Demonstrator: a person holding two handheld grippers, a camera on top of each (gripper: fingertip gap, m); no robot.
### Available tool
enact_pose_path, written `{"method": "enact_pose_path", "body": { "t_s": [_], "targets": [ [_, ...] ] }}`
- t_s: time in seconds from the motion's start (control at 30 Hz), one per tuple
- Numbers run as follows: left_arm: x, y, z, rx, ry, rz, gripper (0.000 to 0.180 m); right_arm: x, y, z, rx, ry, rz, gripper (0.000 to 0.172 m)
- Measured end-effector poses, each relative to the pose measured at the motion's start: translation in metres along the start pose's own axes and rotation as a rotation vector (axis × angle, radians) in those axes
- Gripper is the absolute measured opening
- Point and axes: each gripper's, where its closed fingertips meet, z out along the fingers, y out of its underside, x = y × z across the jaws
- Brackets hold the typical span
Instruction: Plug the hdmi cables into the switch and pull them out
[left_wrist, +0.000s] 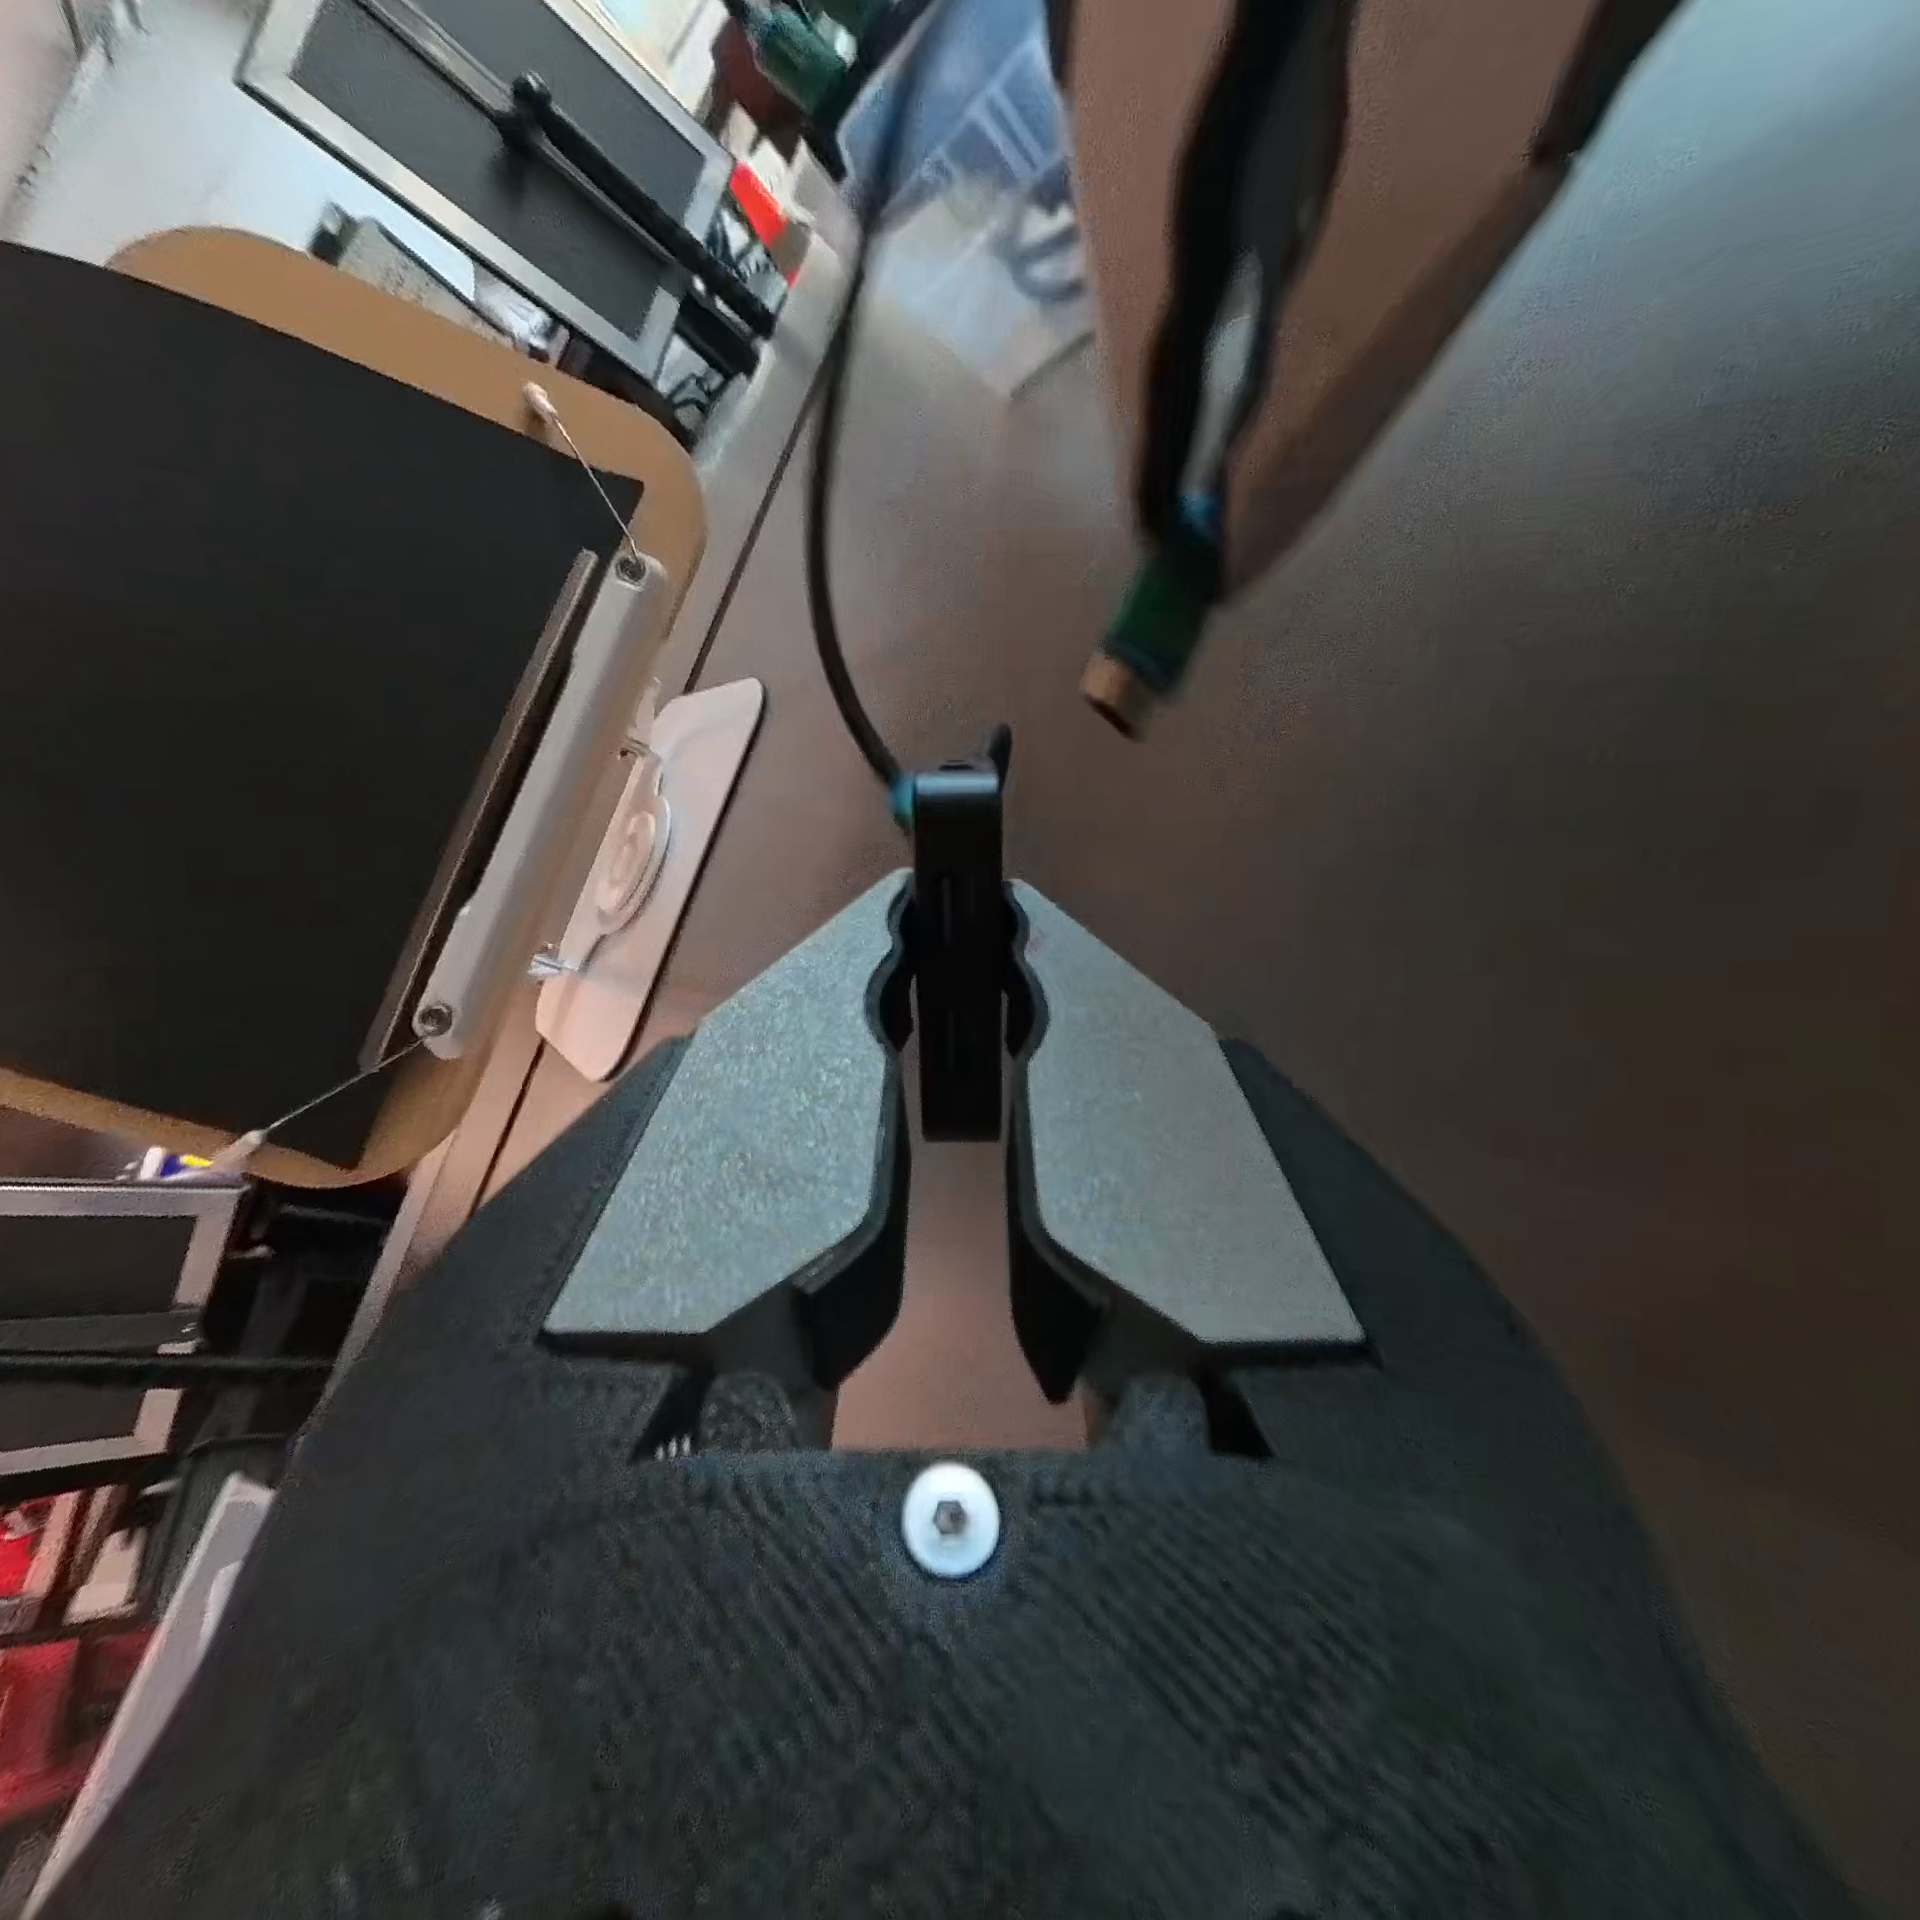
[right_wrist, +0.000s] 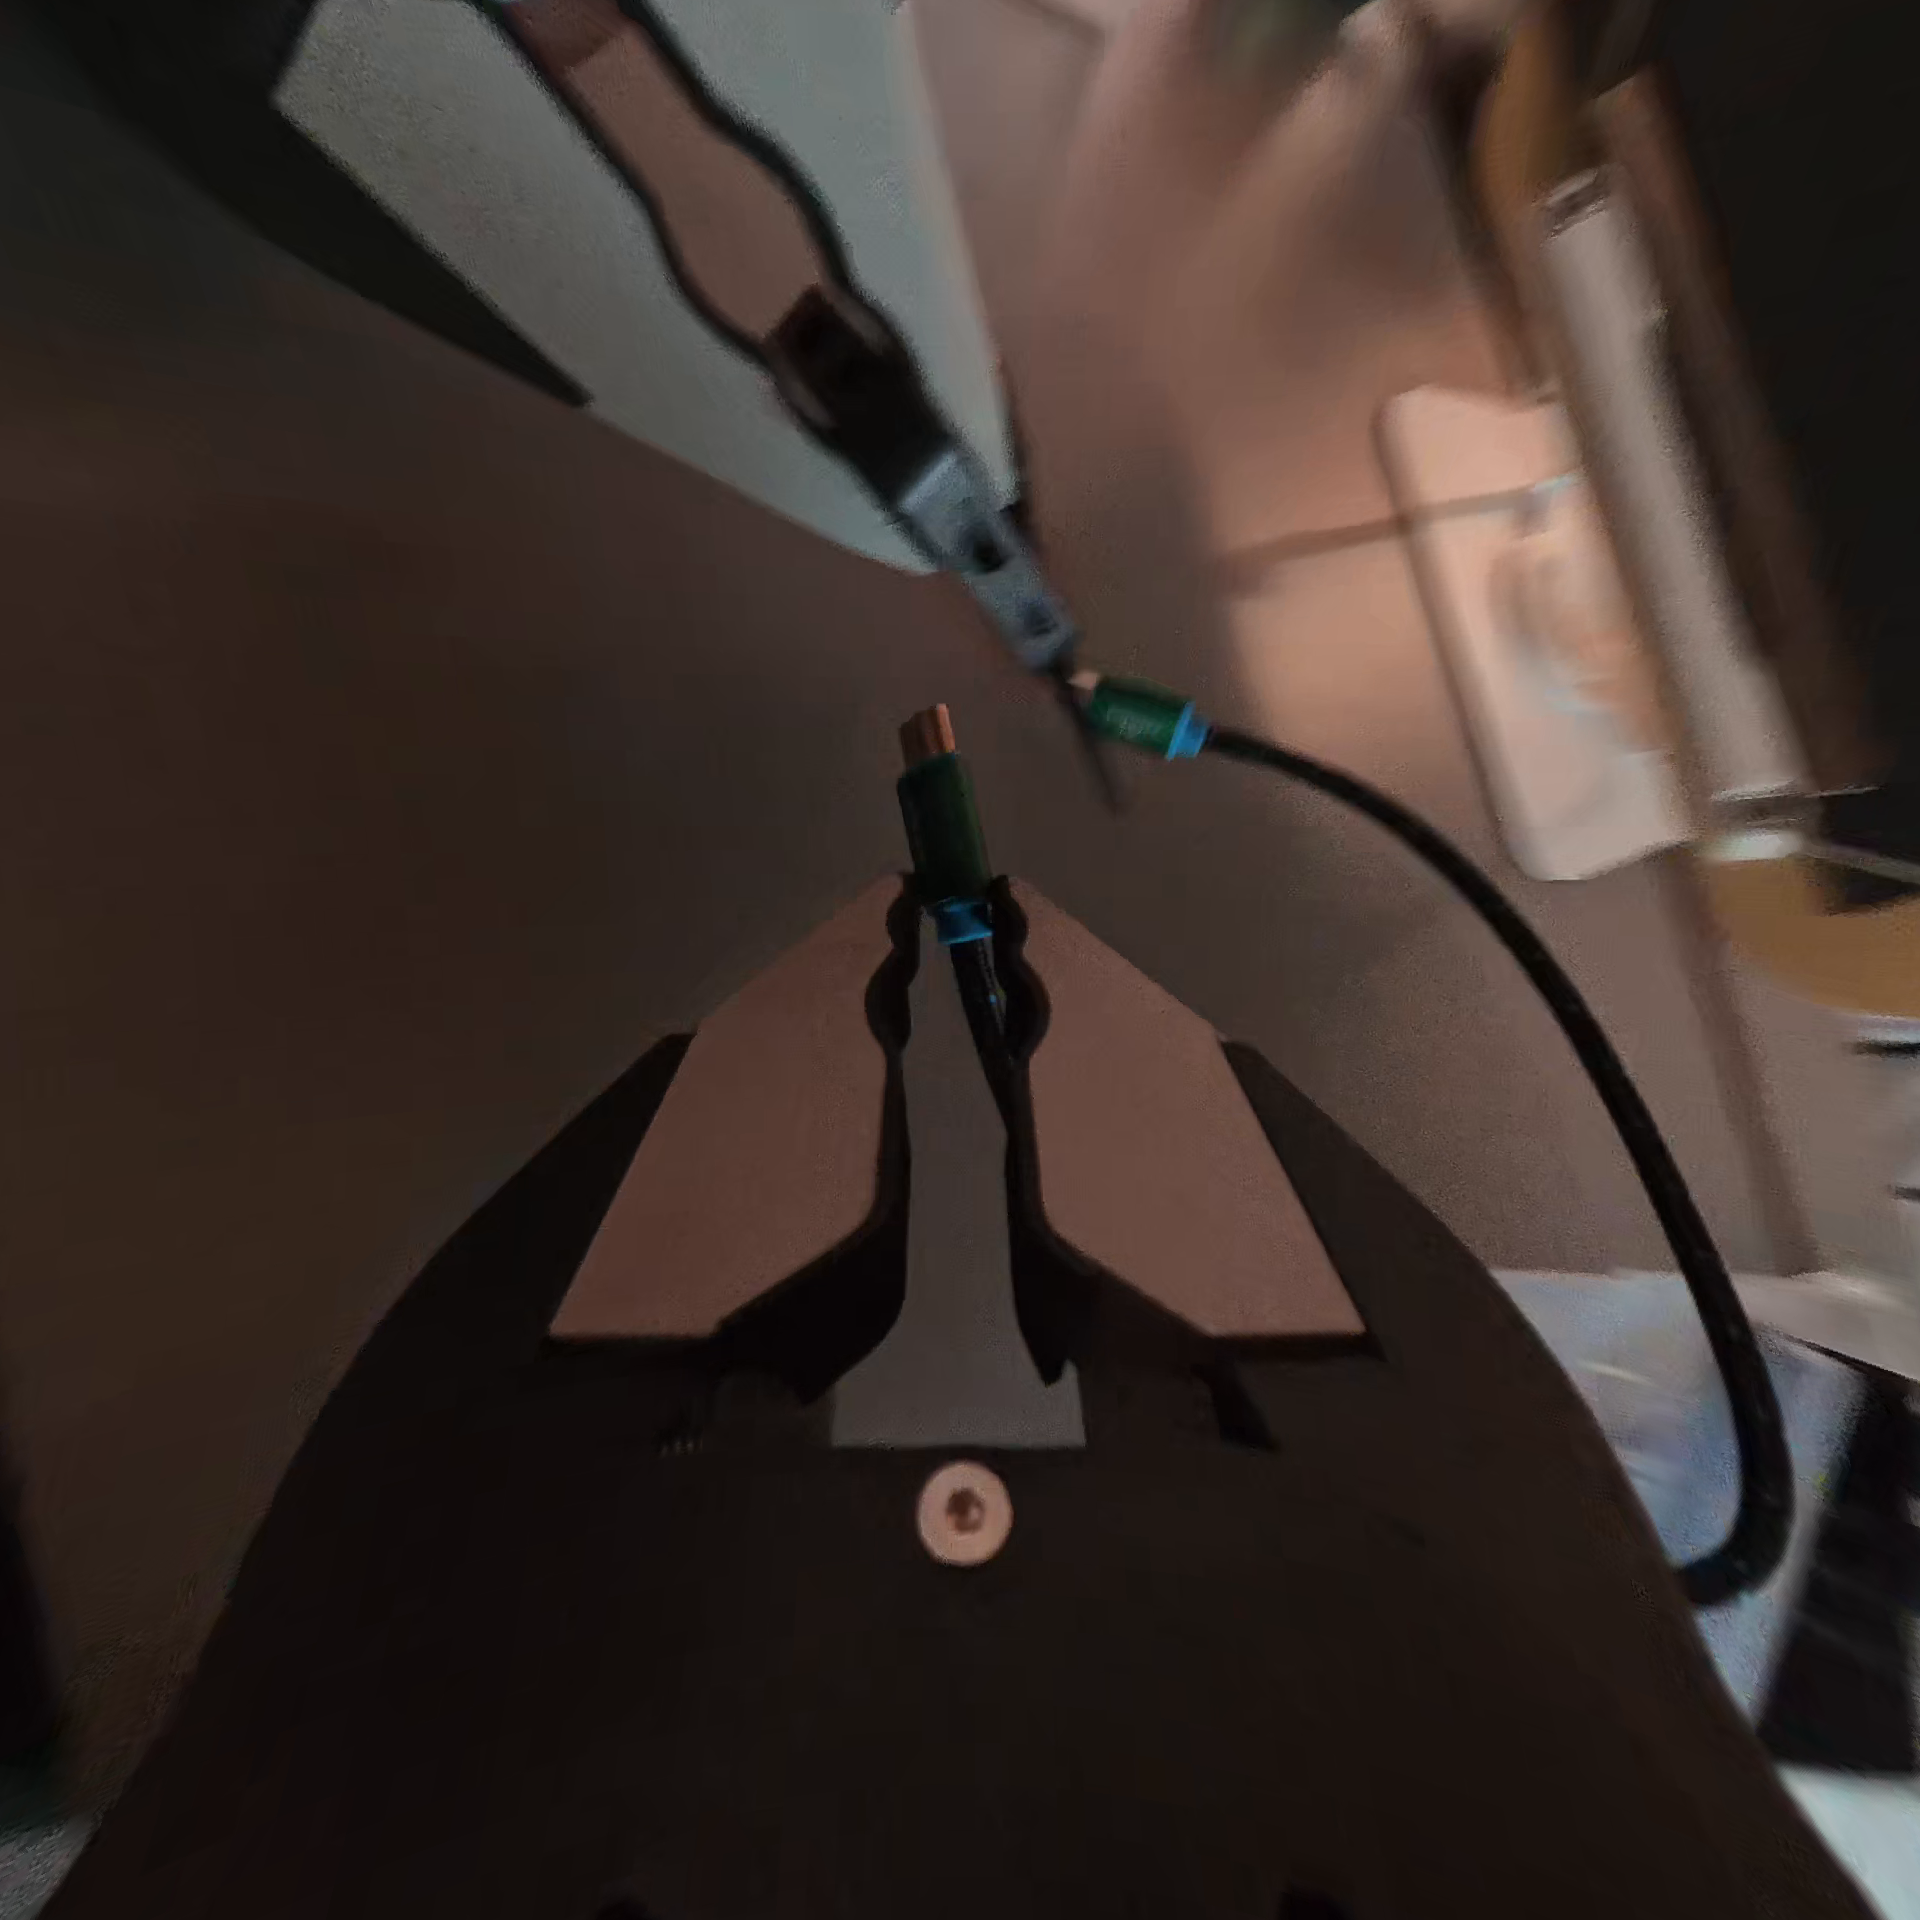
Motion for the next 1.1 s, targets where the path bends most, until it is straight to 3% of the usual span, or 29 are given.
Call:
{"method": "enact_pose_path", "body": {
  "t_s": [0.13, 0.3, 0.37, 0.53, 0.73, 1.1],
  "targets": [
    [0.001, 0.015, 0.004, -0.104, -0.055, 0.175, 0.012, 0.026, -0.014, -0.011, -0.022, 0.352, -0.253, 0.009],
    [0.002, 0.006, 0.005, -0.067, -0.102, 0.231, 0.012, 0.04, -0.015, -0.009, -0.108, 0.651, -0.511, 0.008],
    [-0.003, 0.005, 0.002, -0.04, -0.118, 0.228, 0.012, 0.038, -0.016, -0.007, -0.103, 0.677, -0.575, 0.008],
    [0.002, 0.009, 0.001, -0.025, 0.01, 0.067, 0.011, 0.031, -0.024, -0.003, -0.126, 0.729, -0.676, 0.008],
    [0.003, 0.007, 0.0, -0.026, 0.015, 0.069, 0.011, 0.018, -0.035, 0.002, -0.11, 0.747, -0.749, 0.008],
    [0.001, 0.009, 0.001, -0.007, -0.015, 0.119, 0.011, 0.009, -0.036, 0.005, -0.073, 0.659, -0.706, 0.008]
  ]
}}
